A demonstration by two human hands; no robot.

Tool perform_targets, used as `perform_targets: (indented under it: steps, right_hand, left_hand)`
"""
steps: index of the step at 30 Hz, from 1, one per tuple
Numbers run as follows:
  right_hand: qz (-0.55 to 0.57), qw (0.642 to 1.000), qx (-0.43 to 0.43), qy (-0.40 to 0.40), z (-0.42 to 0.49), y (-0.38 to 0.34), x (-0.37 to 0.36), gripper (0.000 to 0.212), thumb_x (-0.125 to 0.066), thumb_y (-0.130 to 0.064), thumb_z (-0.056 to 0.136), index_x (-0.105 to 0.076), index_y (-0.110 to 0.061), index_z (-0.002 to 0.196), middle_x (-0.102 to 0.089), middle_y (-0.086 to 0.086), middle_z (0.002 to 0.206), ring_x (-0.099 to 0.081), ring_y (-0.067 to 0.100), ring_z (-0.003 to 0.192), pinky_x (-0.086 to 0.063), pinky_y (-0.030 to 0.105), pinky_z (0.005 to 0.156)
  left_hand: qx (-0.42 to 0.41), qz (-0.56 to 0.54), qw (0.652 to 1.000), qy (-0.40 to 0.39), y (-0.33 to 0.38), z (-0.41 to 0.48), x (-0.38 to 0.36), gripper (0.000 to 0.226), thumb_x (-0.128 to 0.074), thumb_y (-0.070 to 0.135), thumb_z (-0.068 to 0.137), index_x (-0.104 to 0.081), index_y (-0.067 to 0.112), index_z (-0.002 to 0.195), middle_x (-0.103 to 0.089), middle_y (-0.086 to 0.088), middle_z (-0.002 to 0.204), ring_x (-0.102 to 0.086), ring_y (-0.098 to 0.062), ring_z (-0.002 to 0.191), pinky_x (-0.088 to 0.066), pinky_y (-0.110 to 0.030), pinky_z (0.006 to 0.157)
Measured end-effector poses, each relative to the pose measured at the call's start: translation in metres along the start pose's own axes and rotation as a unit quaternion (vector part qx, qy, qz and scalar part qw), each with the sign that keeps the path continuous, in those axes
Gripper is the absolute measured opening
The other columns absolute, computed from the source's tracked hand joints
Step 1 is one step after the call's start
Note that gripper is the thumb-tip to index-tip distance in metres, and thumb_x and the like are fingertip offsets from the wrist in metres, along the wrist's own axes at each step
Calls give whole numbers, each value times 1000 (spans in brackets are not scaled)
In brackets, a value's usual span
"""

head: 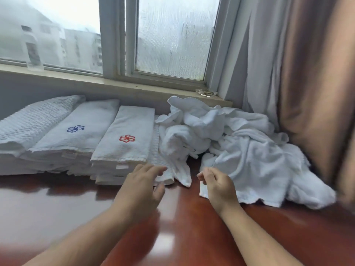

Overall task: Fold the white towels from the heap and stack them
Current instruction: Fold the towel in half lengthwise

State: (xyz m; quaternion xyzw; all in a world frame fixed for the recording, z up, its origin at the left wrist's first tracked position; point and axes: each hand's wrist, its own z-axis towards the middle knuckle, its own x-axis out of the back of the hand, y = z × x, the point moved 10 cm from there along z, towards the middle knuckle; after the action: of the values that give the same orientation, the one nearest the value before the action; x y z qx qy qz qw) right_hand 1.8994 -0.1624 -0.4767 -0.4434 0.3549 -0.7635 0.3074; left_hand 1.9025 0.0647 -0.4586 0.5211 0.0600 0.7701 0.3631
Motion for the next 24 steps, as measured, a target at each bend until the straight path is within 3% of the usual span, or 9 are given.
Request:
perform_targets:
  steps: [2, 8, 12, 15, 18, 21, 24]
  right_hand:
    - [7, 1000, -20, 20, 6, 12, 18, 35, -51, -28, 104, -71, -27, 76, -72, -12, 76, -66, 1, 79, -52, 24, 75]
    - [49, 996, -69, 31, 35, 54, 29, 38, -48, -29, 105, -70, -14, 78, -70, 4, 73, -66, 17, 73, -53, 33, 68]
    - [117, 991, -61, -1, 39, 69, 21, 37, -50, -29, 105, -72, -20, 77, -69, 3, 72, -65, 12, 70, -54, 26, 65]
    - [164, 984, -70, -6, 48, 76, 23, 31, -51, -36, 101, -73, -27, 81, -70, 2, 75, -64, 9, 69, -56, 24, 66]
    - [186, 979, -84, 16, 50, 84, 26, 29, -52, -33, 102, -74, -26, 84, -71, 4, 78, -64, 9, 69, -53, 19, 63]
    - [182, 979, -91, 13, 48, 84, 23, 26, -52, -30, 104, -73, -27, 88, -71, 0, 81, -65, 9, 72, -52, 20, 66]
    - [192, 977, -96, 11, 46, 83, 22, 24, -52, -37, 97, -73, -27, 91, -73, 2, 84, -67, 13, 76, -53, 21, 68]
  left_hand:
    - [-10, -21, 1000, -7, 15, 1, -23, 46, -61, 21, 89, -58, 28, 135, -60, 15, 121, -48, -11, 119, -38, -30, 106]
    - [32, -87, 996, 0, 22, 39, -72, 47, -54, 23, 95, -50, 32, 141, -51, 16, 133, -46, -3, 119, -32, -16, 100]
    - [41, -111, 993, 14, 27, 68, -99, 50, -58, 28, 95, -47, 32, 143, -46, 16, 137, -39, -5, 130, -28, -16, 102]
    - [39, -67, 997, -6, 21, 76, -123, 63, -62, 36, 91, -37, 33, 150, -36, 13, 144, -29, -9, 136, -22, -20, 109]
    - [56, -55, 993, 91, 9, 79, -103, 66, -70, 26, 84, -40, 28, 142, -29, 3, 145, -27, -20, 135, -14, -24, 113]
    - [79, -80, 979, 169, 4, 75, -81, 67, -72, 21, 81, -37, 27, 137, -24, 1, 146, -23, -18, 138, -13, -31, 116]
    - [133, -109, 980, 99, -10, 76, -94, 74, -73, 27, 83, -37, 44, 146, -9, 3, 163, -10, -17, 151, -15, -33, 115]
